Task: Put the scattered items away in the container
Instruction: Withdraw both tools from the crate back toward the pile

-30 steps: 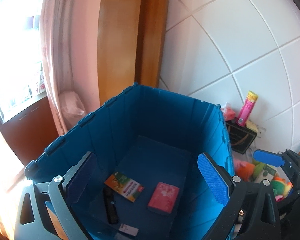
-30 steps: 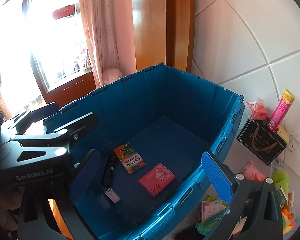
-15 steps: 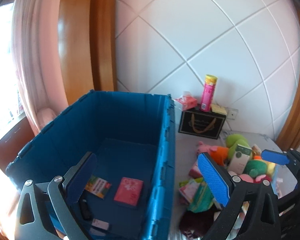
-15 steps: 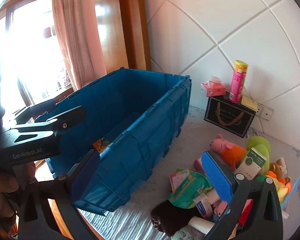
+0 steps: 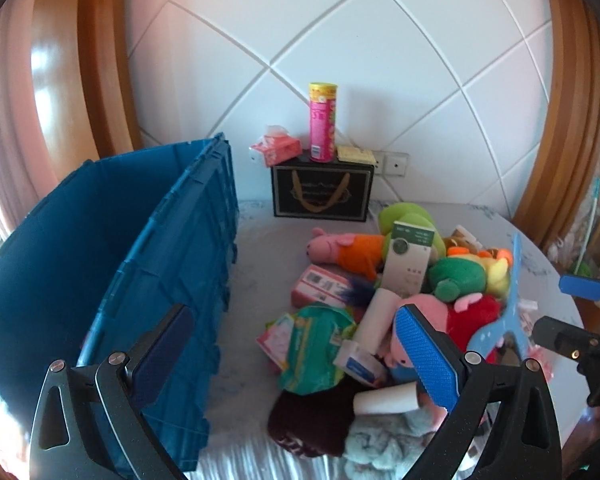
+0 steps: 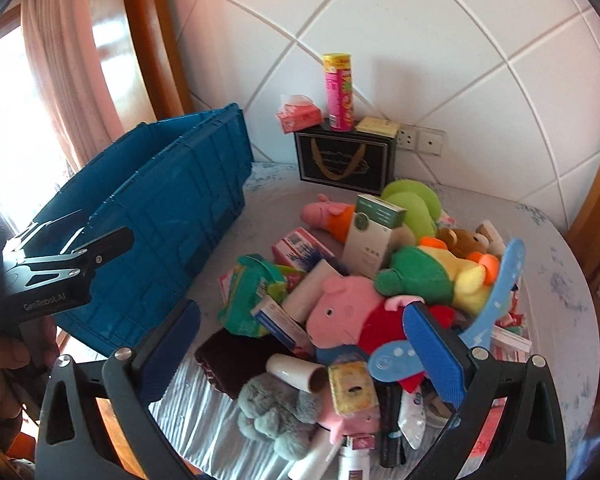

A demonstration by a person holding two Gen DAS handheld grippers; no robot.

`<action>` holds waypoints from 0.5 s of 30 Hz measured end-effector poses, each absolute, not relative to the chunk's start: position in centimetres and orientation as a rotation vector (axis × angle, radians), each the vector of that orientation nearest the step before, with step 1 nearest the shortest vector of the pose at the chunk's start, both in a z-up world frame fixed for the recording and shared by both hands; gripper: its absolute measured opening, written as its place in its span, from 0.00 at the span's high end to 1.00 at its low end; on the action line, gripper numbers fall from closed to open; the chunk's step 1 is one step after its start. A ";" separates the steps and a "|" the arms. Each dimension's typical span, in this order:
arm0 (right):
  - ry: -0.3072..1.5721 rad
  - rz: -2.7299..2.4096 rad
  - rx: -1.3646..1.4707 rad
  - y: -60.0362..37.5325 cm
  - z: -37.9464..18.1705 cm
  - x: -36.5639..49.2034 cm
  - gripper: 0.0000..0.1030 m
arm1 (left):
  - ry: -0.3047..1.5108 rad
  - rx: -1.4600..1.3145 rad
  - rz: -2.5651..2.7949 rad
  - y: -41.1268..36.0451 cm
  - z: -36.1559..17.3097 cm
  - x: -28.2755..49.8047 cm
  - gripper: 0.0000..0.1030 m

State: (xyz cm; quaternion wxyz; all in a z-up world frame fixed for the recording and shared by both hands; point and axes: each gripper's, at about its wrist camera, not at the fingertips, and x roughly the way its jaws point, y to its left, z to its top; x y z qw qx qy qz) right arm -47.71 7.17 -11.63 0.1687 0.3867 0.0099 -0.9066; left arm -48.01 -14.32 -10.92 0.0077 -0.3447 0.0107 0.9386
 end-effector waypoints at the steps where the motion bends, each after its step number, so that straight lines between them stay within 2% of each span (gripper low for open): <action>1: 0.024 -2.586 1.120 8.4 -12.0 -47.6 0.00 | 0.037 -1.091 2.921 -13.6 -11.7 -48.2 0.01; 15: 0.009 -2.660 1.320 20.5 -17.5 -48.0 0.00 | 0.002 -1.266 2.718 -4.2 -20.8 -52.7 0.01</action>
